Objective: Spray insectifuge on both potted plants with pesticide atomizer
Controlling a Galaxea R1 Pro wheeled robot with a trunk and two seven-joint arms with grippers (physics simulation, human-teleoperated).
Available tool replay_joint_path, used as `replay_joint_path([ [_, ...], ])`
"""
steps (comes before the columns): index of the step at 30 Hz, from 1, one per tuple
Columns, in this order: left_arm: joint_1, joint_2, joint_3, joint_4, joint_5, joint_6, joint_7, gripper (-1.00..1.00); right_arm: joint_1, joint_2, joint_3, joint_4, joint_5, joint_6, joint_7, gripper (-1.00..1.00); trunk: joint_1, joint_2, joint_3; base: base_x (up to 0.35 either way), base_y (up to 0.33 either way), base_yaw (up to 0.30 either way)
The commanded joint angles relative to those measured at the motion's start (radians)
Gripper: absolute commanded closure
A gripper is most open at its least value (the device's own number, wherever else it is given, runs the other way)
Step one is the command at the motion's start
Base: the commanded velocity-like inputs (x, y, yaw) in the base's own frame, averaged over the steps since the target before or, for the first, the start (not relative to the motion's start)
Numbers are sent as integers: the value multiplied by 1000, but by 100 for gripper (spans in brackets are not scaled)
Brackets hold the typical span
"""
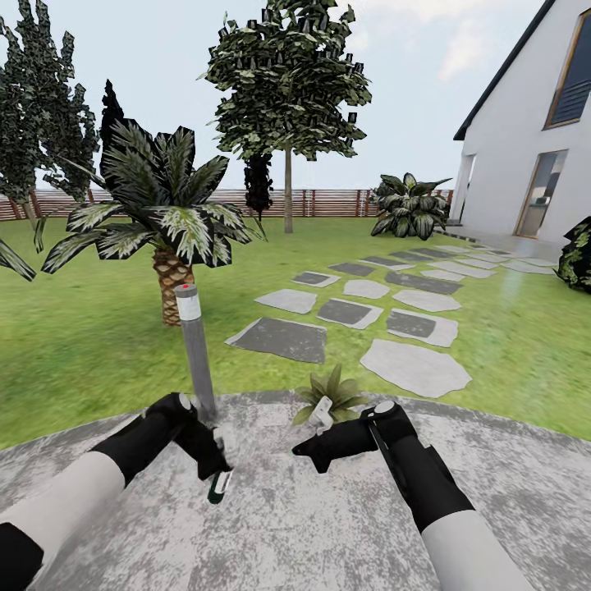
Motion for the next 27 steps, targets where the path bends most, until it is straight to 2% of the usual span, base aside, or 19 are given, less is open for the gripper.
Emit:
replay_joint_path([
  [1,-1,23,21,-2,1,21,1,100,-1,0,-2,-1,7,8,6,100,0,-1,-1,0,0,0],
  [3,-1,41,65,1,2,30,3,100,2,-2,-6,-1,6,7,5,100,0,-1,-1,0,0,0],
  [5,0,42,146,47,2,52,5,100,7,-9,-13,1,3,7,2,100,0,-1,-1,0,0,0],
  [6,0,40,197,82,3,65,7,100,9,-20,-17,1,2,6,-1,-100,0,-1,-1,0,0,0],
  [7,0,29,273,124,4,74,21,100,11,-55,-44,1,2,3,-4,-100,0,-1,-1,0,0,0],
  [8,0,24,309,140,4,77,34,100,11,-77,-81,2,2,1,-5,-100,0,-1,-1,0,0,0],
  [9,1,19,339,153,5,78,52,100,11,-98,-139,2,2,0,-6,-100,0,-1,-1,0,0,0],
  [11,1,10,376,173,6,82,104,100,11,-128,-307,2,2,-3,-7,-100,0,-1,-1,0,0,0],
  [12,1,4,390,190,7,91,137,100,12,-139,-454,2,4,-8,-8,-100,0,-1,-1,0,0,0],
  [14,1,-1,398,209,11,121,160,100,12,-145,-625,3,7,-33,-17,-100,0,-1,-1,0,0,0],
  [15,1,-3,400,217,15,160,168,100,12,-147,-717,6,11,-76,-41,-100,0,-1,-1,0,0,0],
  [16,1,-3,401,220,17,192,171,100,12,-148,-765,7,14,-112,-71,-100,0,-1,-1,0,0,0],
  [17,1,-7,403,222,18,243,173,100,12,-147,-822,9,20,-160,-142,-100,0,-1,-1,0,0,0],
  [18,1,-12,404,223,19,274,174,100,12,-146,-852,11,22,-183,-205,-100,0,-1,-1,0,0,0],
  [19,1,-22,404,224,20,316,175,100,12,-143,-887,21,24,-203,-325,-100,0,-1,-1,0,0,0],
  [23,1,-48,404,225,22,365,172,100,13,-141,-922,65,25,-221,-590,-100,0,-1,-1,0,0,0],
  [25,1,-71,403,226,26,381,169,100,13,-144,-927,119,24,-224,-629,-100,0,-1,-1,0,0,0],
  [27,1,-96,402,226,25,418,167,100,13,-151,-930,258,23,-226,-646,-100,0,-1,-1,0,0,0],
])
